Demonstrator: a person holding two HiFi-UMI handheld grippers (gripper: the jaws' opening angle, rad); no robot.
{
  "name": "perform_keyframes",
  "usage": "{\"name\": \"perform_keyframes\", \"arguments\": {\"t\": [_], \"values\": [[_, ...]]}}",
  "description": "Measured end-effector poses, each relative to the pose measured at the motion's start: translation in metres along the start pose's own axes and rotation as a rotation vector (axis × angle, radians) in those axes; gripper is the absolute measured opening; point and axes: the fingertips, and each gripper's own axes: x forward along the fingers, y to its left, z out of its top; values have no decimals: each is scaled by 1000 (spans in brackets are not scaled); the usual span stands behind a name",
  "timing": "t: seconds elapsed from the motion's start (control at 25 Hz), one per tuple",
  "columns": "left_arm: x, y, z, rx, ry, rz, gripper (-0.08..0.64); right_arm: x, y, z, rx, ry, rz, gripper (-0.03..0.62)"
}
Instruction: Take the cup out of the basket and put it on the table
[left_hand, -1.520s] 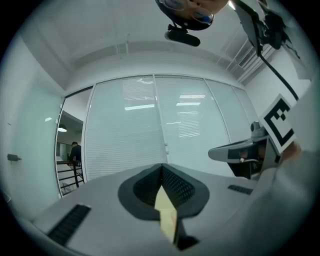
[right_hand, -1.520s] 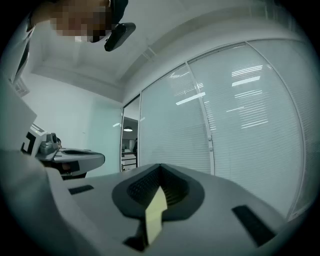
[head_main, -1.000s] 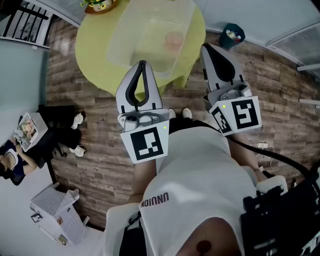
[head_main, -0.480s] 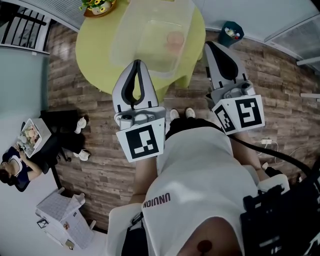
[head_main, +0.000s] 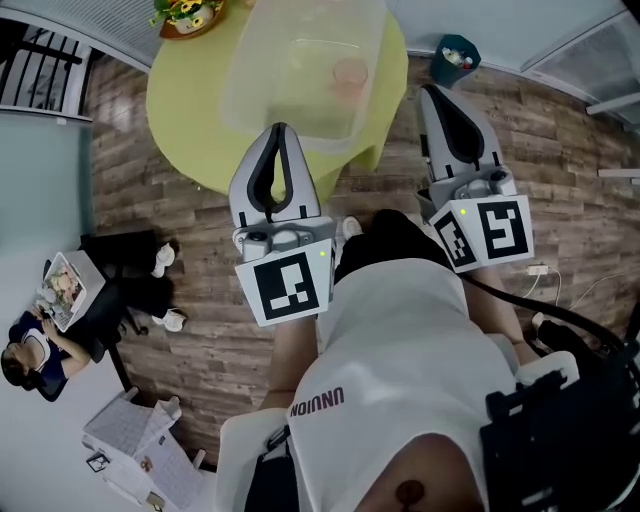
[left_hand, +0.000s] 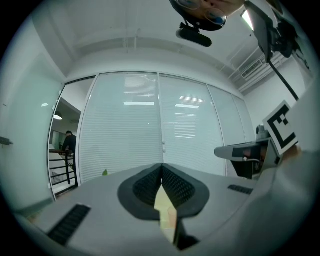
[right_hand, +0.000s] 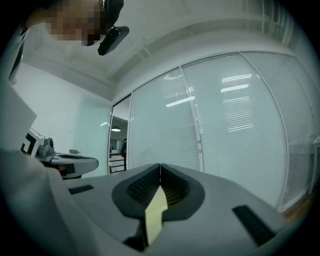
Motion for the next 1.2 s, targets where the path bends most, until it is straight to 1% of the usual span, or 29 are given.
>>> {"name": "perform_keyframes", "arguments": {"t": [0.24,0.44,0.76,0.96,1.08,1.2], "values": [[10,5,-3,7,16,-16,14,-1,-10,-6,5,18,-33,20],[25,9,1,20,15,-22,14,10,-22,-6,17,14,-38,20],[72,12,15,45,5,-24,14,52,-51,10,27,-28,-21,20],[105,10,19,72,7,-6,14,81,-73,11,34,-34,2,20],[124,10,17,113,5,-19,15,96,-83,11,37,-34,16,20],[140,6,14,112,13,-29,14,107,-92,11,41,-29,31,20]]}}
